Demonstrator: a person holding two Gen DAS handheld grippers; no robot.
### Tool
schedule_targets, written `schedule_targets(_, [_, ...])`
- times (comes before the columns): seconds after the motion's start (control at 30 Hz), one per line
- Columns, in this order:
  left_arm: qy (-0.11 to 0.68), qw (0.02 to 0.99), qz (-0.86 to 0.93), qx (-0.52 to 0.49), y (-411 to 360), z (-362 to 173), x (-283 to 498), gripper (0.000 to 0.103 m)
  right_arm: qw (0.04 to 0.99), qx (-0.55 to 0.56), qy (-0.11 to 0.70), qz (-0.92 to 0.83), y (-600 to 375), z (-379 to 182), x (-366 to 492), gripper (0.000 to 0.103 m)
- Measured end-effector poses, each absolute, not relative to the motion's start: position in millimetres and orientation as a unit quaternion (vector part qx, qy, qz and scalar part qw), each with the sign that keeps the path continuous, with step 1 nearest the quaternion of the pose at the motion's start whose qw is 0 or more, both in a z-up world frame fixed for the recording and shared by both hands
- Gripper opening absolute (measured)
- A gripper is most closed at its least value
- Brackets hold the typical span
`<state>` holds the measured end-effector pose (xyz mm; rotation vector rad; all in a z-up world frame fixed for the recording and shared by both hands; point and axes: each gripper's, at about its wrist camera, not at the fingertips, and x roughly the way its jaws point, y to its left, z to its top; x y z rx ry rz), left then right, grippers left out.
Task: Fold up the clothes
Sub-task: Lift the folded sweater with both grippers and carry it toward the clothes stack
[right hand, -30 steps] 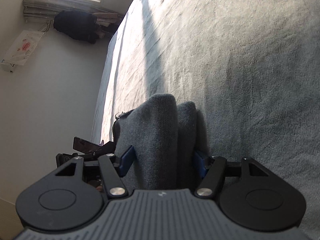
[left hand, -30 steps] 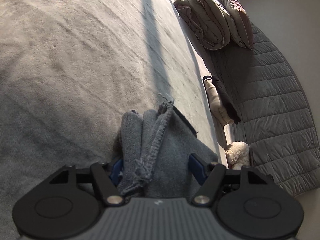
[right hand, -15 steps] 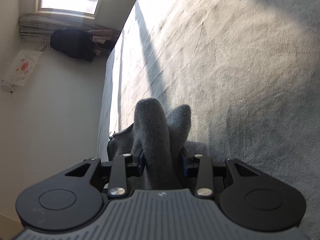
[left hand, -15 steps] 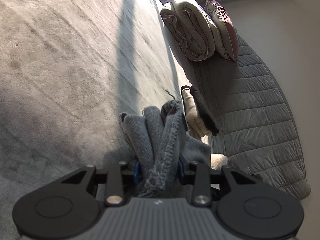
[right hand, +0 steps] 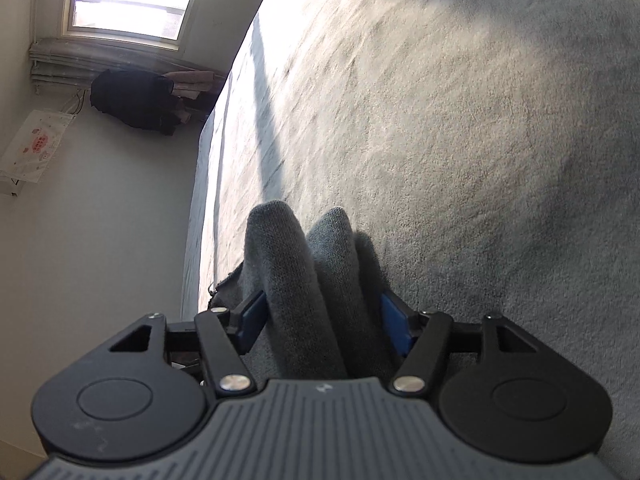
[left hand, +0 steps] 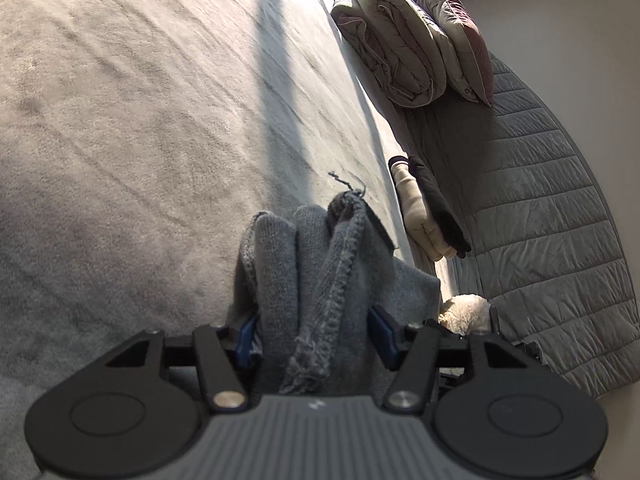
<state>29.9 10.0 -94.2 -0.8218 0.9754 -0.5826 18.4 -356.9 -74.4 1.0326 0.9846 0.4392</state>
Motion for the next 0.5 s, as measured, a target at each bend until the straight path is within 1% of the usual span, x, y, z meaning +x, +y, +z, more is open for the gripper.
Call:
schedule_targets(0.03, [0.450,0.762,-0.268,-0.381,8.3,-94.6,29.6,0.047,0.729,0.477,0.450,0.197,-356.1,-76.8,18.3,0.056])
schedule_targets(0.07, [0.450,0.760,-0.268,-0.384,6.6,-94.9,29.2,0.040,0.717,0.494,0.452,0.194,-356.1,-81.0,18.3,0.045])
schedule_targets(0.1, [0.444,0.762,-0.270,-0.386,5.8,-90.3,28.3,0.037,0.707,0.508,0.453,0.190,-357.3,-83.4,18.5,0.040])
schedule_targets(0.17, [0.429,0.767,-0.273,-0.391,4.4,-80.8,26.5,0.035,0.699,0.527,0.447,0.184,-361.9,-82.0,19.6,0.038])
schedule_targets(0.27, [0.410,0.774,-0.279,-0.394,0.5,-64.9,25.1,0.034,0.707,0.527,0.434,0.184,-365.8,-64.2,24.3,0.035])
schedule_targets(0.5, [0.391,0.776,-0.290,-0.400,-29.6,-26.0,54.9,0.034,0.734,0.525,0.389,0.187,-390.5,-7.9,36.8,0.035])
